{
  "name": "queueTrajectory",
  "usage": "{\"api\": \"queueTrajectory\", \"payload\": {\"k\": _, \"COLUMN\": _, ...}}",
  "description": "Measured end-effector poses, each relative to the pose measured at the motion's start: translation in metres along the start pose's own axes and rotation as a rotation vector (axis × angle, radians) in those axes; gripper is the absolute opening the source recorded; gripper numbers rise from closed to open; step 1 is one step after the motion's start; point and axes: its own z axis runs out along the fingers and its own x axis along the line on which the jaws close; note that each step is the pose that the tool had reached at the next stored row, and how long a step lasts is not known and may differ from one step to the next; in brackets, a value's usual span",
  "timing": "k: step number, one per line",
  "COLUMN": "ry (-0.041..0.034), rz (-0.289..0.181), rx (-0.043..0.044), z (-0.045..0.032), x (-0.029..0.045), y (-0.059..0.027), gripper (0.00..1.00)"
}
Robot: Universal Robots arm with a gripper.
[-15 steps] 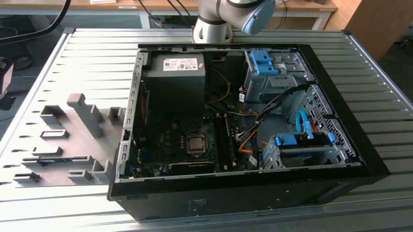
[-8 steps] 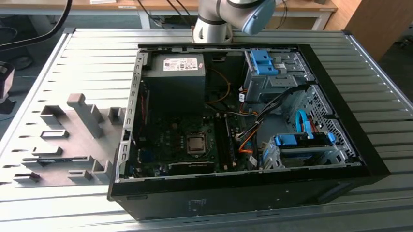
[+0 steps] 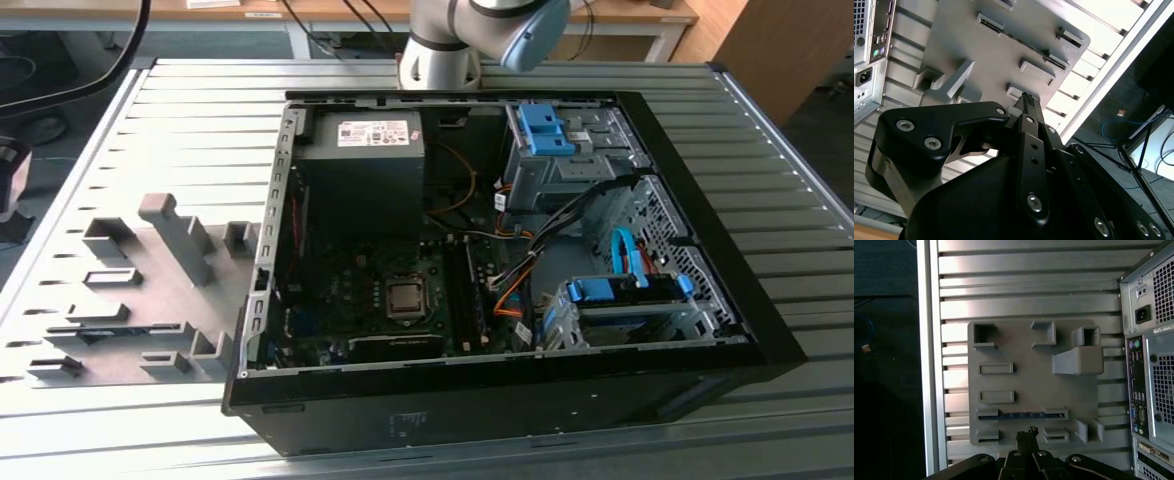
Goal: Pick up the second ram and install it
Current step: 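Reach for the second ram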
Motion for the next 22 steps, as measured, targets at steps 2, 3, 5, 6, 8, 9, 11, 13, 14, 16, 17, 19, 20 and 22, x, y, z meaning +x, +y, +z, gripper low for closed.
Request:
{"api": "queueTrajectory", "payload": {"k": 2, "ry": 0.0001, "rz": 0.000, "rx": 0.0001, "z": 0.0011, "x": -0.0001, "y": -0.0016, "gripper": 0.11}}
{"api": "queueTrajectory", "payload": {"k": 3, "ry": 0.0000, "rz": 0.000, "rx": 0.0000, "z": 0.0019, "x": -0.0001, "y": -0.0024, "gripper": 0.11}}
{"api": "queueTrajectory", "payload": {"k": 5, "ry": -0.0002, "rz": 0.000, "rx": -0.0002, "z": 0.0047, "x": -0.0002, "y": -0.0043, "gripper": 0.11}}
{"api": "queueTrajectory", "payload": {"k": 6, "ry": -0.0001, "rz": 0.000, "rx": -0.0001, "z": 0.0066, "x": -0.0002, "y": -0.0053, "gripper": 0.11}}
{"api": "queueTrajectory", "payload": {"k": 8, "ry": -0.0001, "rz": 0.000, "rx": -0.0001, "z": 0.0101, "x": -0.0002, "y": -0.0069, "gripper": 0.11}}
{"api": "queueTrajectory", "payload": {"k": 9, "ry": 0.0000, "rz": 0.000, "rx": 0.0000, "z": 0.0118, "x": -0.0002, "y": -0.0074, "gripper": 0.11}}
{"api": "queueTrajectory", "payload": {"k": 11, "ry": 0.0000, "rz": 0.000, "rx": 0.0001, "z": 0.0153, "x": -0.0002, "y": -0.0086, "gripper": 0.11}}
{"api": "queueTrajectory", "payload": {"k": 13, "ry": 0.0000, "rz": 0.000, "rx": 0.0000, "z": 0.0189, "x": -0.0007, "y": -0.0099, "gripper": 0.11}}
{"api": "queueTrajectory", "payload": {"k": 14, "ry": 0.0004, "rz": 0.000, "rx": 0.0003, "z": 0.0205, "x": -0.0020, "y": -0.0100, "gripper": 0.11}}
{"api": "queueTrajectory", "payload": {"k": 16, "ry": 0.0002, "rz": 0.000, "rx": 0.0002, "z": 0.0243, "x": -0.0044, "y": -0.0103, "gripper": 0.11}}
{"api": "queueTrajectory", "payload": {"k": 17, "ry": 0.0002, "rz": 0.000, "rx": 0.0001, "z": 0.0262, "x": -0.0051, "y": -0.0104, "gripper": 0.11}}
{"api": "queueTrajectory", "payload": {"k": 19, "ry": 0.0002, "rz": 0.000, "rx": 0.0003, "z": 0.0297, "x": -0.0061, "y": -0.0106, "gripper": 0.11}}
{"api": "queueTrajectory", "payload": {"k": 20, "ry": 0.0003, "rz": 0.000, "rx": 0.0003, "z": 0.0315, "x": -0.0063, "y": -0.0106, "gripper": 0.11}}
{"api": "queueTrajectory", "payload": {"k": 22, "ry": 0.0001, "rz": 0.000, "rx": 0.0010, "z": 0.0352, "x": -0.0063, "y": -0.0108, "gripper": 0.11}}
